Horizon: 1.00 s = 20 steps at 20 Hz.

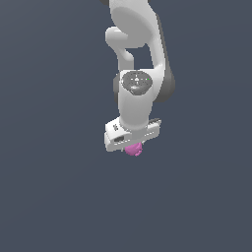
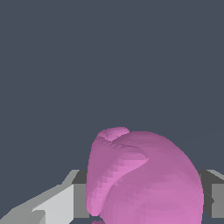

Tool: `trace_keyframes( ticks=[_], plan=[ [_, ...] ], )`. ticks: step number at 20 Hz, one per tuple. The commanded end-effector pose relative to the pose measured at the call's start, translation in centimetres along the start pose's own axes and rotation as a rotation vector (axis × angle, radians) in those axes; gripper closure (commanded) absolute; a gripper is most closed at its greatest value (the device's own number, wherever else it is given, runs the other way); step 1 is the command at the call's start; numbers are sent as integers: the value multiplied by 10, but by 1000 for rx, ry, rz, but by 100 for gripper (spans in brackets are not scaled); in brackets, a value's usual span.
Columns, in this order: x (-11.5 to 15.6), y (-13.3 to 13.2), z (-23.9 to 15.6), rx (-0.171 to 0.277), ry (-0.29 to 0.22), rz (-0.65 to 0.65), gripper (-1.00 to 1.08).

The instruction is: Pick up the object and move it to a goal position.

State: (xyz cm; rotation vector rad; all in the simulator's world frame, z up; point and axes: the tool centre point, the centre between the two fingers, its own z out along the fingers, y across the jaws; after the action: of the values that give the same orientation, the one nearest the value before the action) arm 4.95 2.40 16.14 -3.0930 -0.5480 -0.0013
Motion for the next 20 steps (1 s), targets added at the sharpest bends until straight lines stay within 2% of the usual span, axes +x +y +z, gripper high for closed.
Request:
trace_keyframes(
  ticks=[1, 10, 20],
  plan=[
    [9, 2, -25, 0, 0, 0, 108],
    [38, 11, -99, 0, -1, 0, 108],
    [54, 16, -135, 0, -1, 1, 108]
  ],
)
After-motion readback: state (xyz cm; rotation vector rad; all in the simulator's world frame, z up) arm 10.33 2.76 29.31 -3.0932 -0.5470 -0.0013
